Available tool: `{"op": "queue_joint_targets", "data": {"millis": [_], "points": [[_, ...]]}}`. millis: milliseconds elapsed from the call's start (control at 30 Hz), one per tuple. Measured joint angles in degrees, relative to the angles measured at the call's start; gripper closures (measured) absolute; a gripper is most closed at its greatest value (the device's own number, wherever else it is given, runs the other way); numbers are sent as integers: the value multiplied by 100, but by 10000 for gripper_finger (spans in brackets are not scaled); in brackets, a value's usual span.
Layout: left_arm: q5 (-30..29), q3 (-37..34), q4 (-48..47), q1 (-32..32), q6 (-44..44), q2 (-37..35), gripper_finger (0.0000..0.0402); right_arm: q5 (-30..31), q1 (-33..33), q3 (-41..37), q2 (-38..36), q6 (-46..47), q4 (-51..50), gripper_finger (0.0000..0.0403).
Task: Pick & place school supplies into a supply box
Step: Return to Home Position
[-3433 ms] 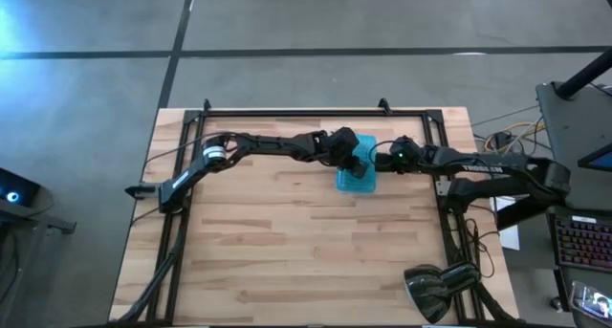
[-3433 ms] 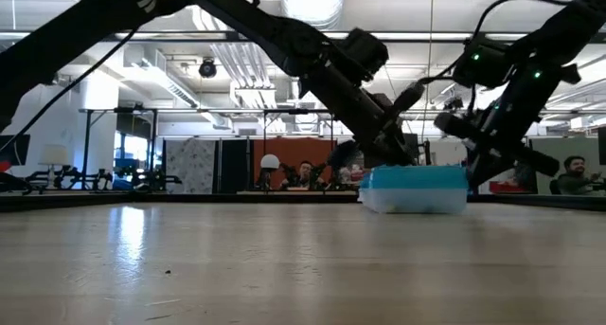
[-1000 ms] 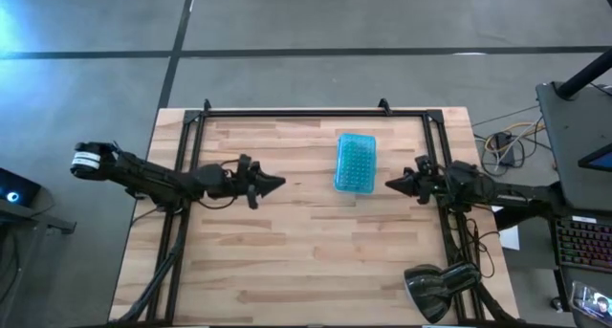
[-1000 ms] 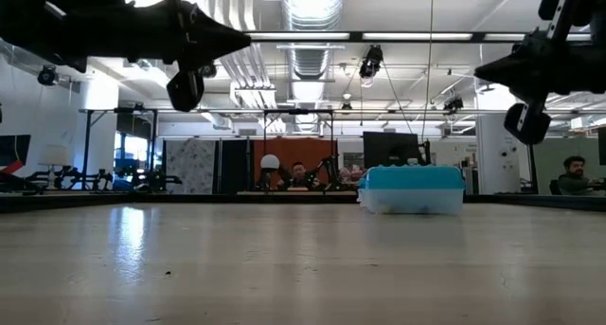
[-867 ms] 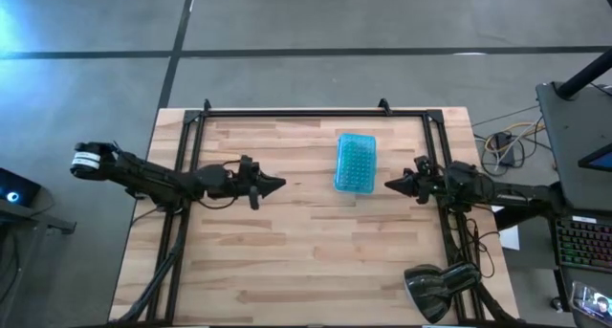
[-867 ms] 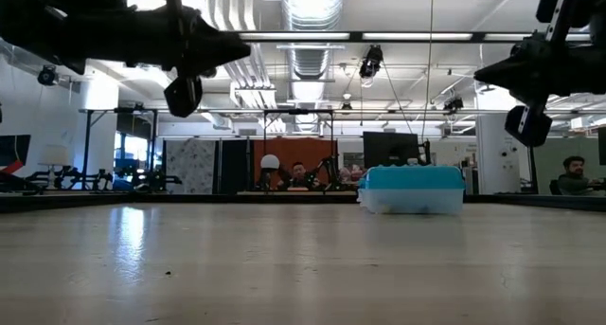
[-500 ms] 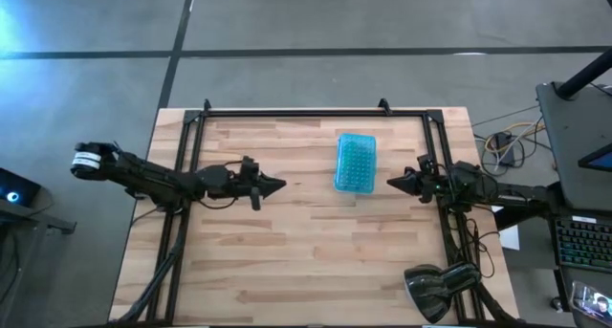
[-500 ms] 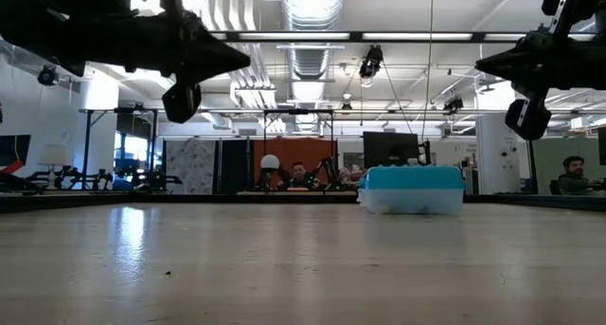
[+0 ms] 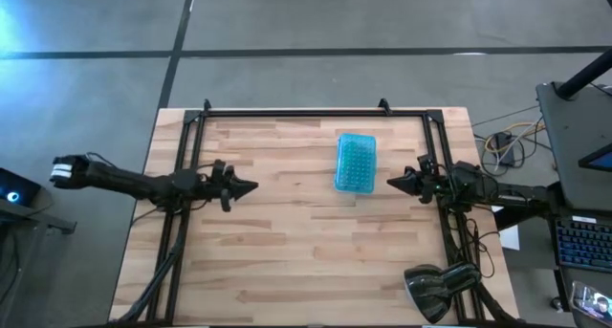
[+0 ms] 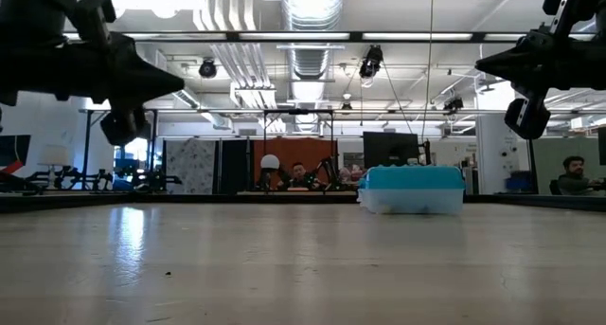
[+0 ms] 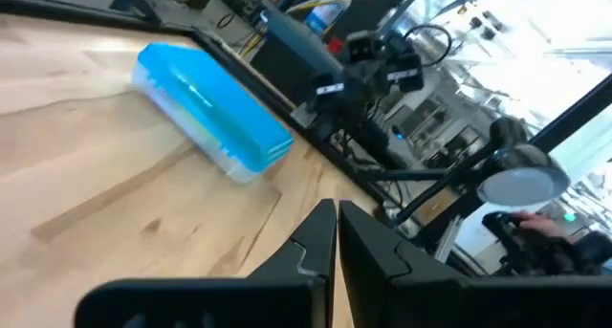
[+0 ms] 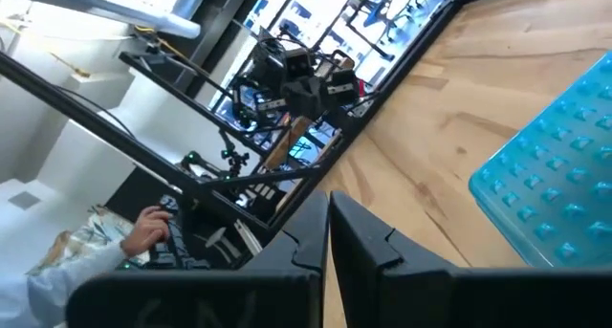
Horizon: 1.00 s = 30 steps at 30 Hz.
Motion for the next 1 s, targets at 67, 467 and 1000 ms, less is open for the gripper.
{"op": "queue_joint_targets", "data": {"millis": [67, 467, 1000], "points": [[2, -5, -449, 0, 3, -361, 401, 1, 0, 0, 0, 0, 1, 394], [2, -7, -2658, 0, 3, -2150, 401, 0, 0, 0, 0, -4, 2, 394], [0, -12, -2797, 0, 3, -3422, 401, 0, 24, 0, 0, -6, 2, 394]]}}
